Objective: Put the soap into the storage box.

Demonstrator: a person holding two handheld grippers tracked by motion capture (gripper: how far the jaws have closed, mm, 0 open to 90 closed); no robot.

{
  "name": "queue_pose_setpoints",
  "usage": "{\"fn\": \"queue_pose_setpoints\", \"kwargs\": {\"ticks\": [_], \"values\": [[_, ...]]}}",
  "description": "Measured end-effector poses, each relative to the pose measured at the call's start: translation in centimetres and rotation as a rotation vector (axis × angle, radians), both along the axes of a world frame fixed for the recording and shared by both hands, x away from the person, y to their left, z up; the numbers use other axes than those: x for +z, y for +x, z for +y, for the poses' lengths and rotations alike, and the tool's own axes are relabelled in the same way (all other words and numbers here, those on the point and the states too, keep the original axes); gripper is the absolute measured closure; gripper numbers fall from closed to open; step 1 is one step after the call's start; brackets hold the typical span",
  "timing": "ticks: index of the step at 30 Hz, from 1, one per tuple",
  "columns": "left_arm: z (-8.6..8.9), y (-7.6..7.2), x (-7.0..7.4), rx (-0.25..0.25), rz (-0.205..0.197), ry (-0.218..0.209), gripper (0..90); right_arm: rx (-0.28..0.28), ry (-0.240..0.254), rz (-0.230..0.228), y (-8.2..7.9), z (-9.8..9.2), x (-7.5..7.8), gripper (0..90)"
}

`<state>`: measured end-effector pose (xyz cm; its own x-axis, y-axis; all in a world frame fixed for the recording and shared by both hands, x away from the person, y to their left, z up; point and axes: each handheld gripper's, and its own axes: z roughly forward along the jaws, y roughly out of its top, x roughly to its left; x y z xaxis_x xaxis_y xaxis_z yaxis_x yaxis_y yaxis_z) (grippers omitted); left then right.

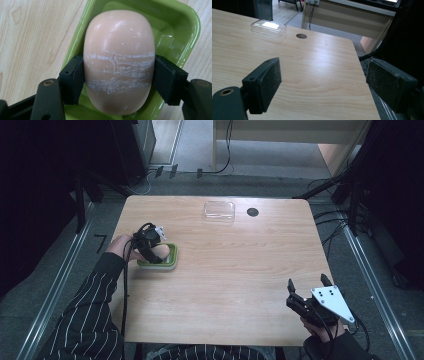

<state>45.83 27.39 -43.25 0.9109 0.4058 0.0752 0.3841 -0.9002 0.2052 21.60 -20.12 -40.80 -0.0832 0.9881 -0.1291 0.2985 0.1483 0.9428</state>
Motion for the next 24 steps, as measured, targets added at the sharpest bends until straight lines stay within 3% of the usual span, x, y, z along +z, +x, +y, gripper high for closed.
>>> {"fn": "queue_pose_setpoints", "kwargs": {"ticks": [15, 17, 19, 24], "values": [[-0.01, -0.07, 0.28, 0.001, -0.024, -0.002, 30.5, 0.000, 0.001, 0.001, 0.01, 0.00, 0.00, 13.6], [0.07, -0.11, 0.60, 0.008, -0.045, -0.008, 26.4, 0.000, 0.000, 0.000, 0.03, -0.01, -0.01, 13.6], [0.15, 0.00, 0.81, 0.023, -0.039, -0.005, 12.6, 0.000, 0.002, 0.001, 0.05, -0.01, -0.02, 13.6], [0.23, -0.12, 0.91, 0.025, -0.041, -0.003, 13.2, 0.004, -0.001, 0.001, 0.10, -0.02, -0.02, 13.6]]}}
